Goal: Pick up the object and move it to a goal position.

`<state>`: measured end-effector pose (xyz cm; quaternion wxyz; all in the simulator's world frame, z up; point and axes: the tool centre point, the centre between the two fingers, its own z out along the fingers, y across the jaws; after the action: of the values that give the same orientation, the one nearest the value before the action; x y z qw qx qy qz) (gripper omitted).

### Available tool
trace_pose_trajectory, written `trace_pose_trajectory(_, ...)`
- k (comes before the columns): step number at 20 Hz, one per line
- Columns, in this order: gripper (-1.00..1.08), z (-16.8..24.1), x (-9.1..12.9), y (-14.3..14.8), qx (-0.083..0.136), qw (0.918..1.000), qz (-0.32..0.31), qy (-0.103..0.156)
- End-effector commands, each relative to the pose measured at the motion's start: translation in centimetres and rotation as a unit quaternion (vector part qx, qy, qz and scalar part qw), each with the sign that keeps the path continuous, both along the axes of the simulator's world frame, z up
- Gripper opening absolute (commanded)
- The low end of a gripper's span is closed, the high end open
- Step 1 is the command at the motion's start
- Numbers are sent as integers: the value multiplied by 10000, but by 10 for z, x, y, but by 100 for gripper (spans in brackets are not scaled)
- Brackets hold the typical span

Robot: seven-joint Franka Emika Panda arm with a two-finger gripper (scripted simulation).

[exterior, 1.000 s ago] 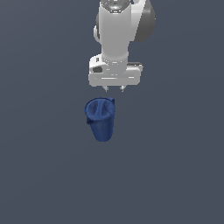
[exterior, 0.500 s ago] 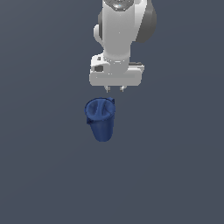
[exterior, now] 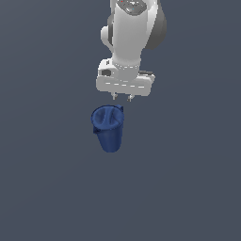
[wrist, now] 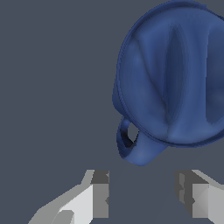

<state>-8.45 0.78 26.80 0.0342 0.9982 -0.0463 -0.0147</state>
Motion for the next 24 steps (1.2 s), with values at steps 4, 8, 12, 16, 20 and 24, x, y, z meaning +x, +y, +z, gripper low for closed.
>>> trace_pose_trajectory(4,28,-6,0,-3,-205,9985,-455,-208)
trace_pose_trajectory(8,28,-10,0,-4,-333,9956,-785,-379)
trace_pose_trajectory(12,28,-14,-1,-5,-437,9913,-1104,-560)
trace_pose_trajectory(16,28,-18,-1,-4,-516,9858,-1412,-747)
trace_pose_trajectory(20,28,-22,-2,-3,-569,9792,-1705,-936)
trace_pose_trajectory(24,28,-25,-3,-2,-593,9729,-1946,-1098)
